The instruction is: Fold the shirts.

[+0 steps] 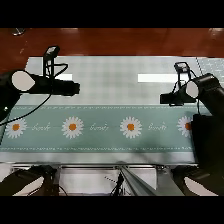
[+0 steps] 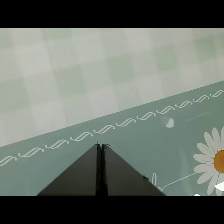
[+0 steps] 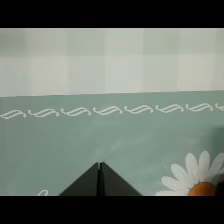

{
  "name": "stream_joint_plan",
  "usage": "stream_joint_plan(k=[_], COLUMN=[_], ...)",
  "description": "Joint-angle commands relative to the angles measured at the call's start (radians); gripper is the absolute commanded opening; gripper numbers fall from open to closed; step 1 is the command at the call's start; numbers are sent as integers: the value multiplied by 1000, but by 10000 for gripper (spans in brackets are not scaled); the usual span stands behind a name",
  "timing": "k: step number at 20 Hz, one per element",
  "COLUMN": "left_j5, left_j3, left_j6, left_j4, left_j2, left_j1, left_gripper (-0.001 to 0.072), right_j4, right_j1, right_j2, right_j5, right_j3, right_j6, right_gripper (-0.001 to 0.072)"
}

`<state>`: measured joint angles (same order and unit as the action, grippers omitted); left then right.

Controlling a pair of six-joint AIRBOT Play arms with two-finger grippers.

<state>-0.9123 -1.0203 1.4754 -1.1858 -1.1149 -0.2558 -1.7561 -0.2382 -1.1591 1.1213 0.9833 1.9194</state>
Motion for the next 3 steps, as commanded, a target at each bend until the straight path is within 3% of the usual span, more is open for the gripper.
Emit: stream_joint_plan(k=[1, 3], left_j5=[1, 1], left_j3=[0, 0], left_j6=[0, 0], left_j4=[-1, 0], left_j2=[0, 0], left_j1=[0, 0], left_gripper=[25, 25], right_j4=[0, 0], right_j1=[-1, -1], right_j2=[0, -1], right_j5=[0, 0], right_j3=[0, 0], right_j6=[0, 0], right_gripper=[22, 22])
